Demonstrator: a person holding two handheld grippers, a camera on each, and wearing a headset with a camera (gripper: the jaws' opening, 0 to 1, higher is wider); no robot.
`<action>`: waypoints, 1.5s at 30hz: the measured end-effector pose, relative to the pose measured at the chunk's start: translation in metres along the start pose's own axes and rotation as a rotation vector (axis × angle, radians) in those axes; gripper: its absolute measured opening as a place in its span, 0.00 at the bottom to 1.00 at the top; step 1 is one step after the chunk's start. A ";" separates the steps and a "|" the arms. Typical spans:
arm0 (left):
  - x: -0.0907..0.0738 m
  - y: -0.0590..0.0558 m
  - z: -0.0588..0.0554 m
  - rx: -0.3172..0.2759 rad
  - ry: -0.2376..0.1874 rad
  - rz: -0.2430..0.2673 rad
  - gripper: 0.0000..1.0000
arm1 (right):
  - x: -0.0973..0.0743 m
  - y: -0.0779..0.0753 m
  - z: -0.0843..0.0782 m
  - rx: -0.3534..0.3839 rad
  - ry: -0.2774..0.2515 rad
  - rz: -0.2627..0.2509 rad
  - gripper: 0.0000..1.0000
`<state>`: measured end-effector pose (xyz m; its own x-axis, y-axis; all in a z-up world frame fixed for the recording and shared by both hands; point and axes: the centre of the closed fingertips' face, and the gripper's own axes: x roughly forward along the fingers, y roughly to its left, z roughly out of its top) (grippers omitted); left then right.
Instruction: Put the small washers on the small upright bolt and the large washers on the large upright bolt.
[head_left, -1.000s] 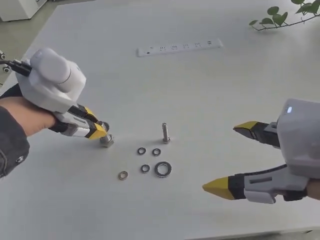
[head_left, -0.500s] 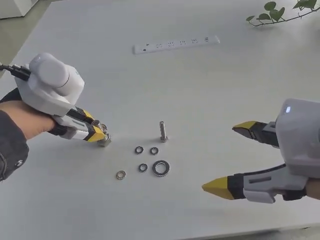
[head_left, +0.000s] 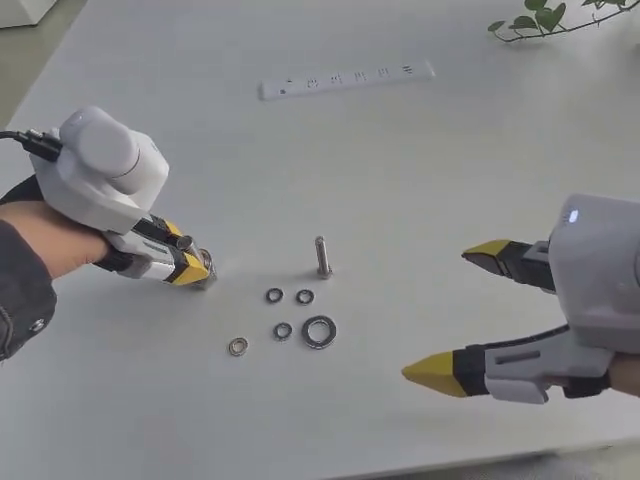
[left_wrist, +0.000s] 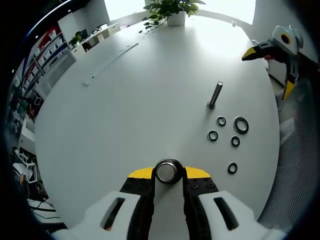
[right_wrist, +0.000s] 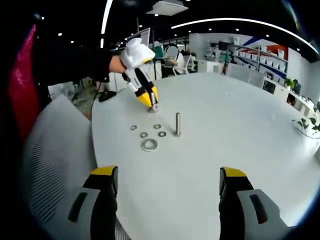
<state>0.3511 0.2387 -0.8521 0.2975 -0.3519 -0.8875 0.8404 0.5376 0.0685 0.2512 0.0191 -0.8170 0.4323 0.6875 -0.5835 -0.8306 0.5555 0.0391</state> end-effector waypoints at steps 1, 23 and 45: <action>0.001 -0.001 0.000 0.001 0.001 -0.002 0.19 | 0.000 0.000 0.000 0.002 0.000 0.000 0.85; 0.000 0.000 0.000 0.056 0.008 -0.003 0.20 | 0.004 0.004 0.000 0.010 0.004 0.005 0.84; 0.000 -0.002 -0.003 0.184 0.100 -0.049 0.20 | 0.007 0.006 -0.004 0.016 0.010 0.015 0.84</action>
<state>0.3479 0.2396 -0.8536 0.2159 -0.2916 -0.9319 0.9240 0.3695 0.0985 0.2480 0.0256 -0.8241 0.4166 0.6911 -0.5906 -0.8311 0.5528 0.0607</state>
